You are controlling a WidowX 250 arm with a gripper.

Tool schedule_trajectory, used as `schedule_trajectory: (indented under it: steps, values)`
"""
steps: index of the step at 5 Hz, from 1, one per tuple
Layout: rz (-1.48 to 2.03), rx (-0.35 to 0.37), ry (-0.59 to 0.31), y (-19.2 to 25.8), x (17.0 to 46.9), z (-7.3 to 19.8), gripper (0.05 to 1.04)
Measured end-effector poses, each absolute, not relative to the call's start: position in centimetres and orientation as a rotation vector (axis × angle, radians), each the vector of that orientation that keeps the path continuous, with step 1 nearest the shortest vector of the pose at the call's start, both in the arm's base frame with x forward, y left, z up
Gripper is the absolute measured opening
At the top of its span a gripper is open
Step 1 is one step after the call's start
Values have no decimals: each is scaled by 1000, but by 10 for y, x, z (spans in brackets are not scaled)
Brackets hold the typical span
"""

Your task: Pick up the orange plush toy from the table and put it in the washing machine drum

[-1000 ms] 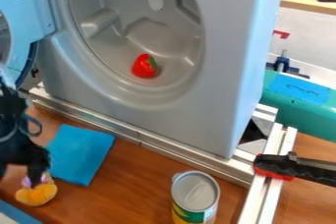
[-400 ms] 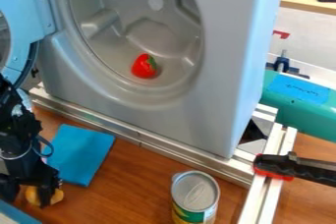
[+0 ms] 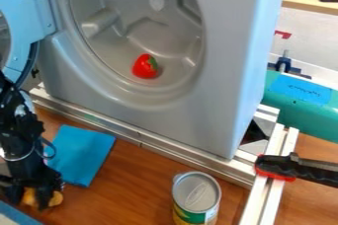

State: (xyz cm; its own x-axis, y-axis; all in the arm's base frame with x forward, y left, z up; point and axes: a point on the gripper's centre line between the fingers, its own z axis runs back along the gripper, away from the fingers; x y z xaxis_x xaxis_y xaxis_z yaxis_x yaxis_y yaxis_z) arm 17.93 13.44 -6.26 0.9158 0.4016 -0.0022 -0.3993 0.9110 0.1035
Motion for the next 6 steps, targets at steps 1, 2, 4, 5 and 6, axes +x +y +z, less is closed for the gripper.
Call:
schedule_trajectory:
  steps: [1, 2, 4, 5, 6]
  values:
    - [415, 91, -70, 134, 180, -26, 485]
    - [367, 106, -184, 129, 181, 19, 397]
    - [230, 87, -373, 102, 227, 48, 358]
    - [182, 75, -463, 81, 262, 59, 358]
    - [186, 46, -524, 63, 299, 70, 358]
